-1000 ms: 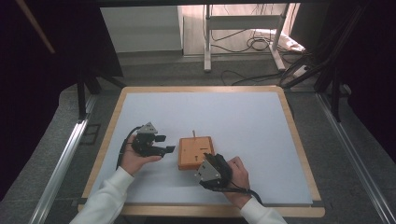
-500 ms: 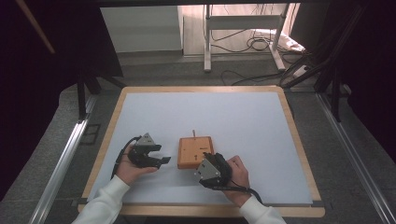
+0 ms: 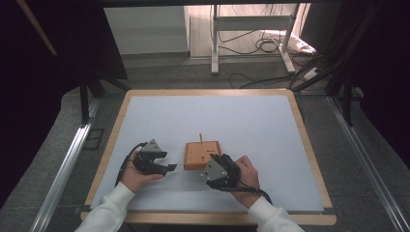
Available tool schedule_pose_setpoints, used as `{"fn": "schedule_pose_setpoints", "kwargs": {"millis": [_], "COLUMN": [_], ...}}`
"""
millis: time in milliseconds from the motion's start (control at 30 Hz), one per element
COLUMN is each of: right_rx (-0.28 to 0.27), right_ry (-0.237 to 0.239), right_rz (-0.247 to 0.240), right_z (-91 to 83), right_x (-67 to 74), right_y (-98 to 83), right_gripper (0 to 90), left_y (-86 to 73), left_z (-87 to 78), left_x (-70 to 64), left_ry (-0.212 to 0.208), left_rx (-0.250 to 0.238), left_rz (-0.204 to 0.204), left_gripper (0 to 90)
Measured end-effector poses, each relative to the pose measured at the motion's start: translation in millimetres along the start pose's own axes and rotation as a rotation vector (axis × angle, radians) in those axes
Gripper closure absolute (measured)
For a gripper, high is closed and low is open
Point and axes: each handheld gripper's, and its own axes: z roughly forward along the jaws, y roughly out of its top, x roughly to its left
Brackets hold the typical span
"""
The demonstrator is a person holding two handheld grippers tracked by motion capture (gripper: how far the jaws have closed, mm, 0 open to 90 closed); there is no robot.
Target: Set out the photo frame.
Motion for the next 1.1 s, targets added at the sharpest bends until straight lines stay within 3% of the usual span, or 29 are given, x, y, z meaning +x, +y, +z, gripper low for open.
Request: {"fn": "schedule_pose_setpoints", "kwargs": {"millis": [333, 667, 1100], "right_rx": [0.023, 0.050, 0.040], "right_ry": [0.045, 0.080, 0.100], "right_rz": [-0.024, -0.070, -0.129], "right_z": [2.2, 6.6, 16.8], "right_x": [-19.3, -29.1, -48.7], "right_y": [12.3, 25.8, 43.3], "right_gripper": [55.4, 60.1, 68.6], "left_y": [-0.2, -0.4, -1.2], "left_z": [-3.7, -4.4, -5.6], "left_x": [1.1, 0.7, 2.1], "left_ry": [0.001, 0.000, 0.006], "left_rx": [-0.019, -0.021, -0.027], "left_rz": [-0.006, -0.006, -0.013], "left_gripper": [30.6, 30.5, 30.4]}}
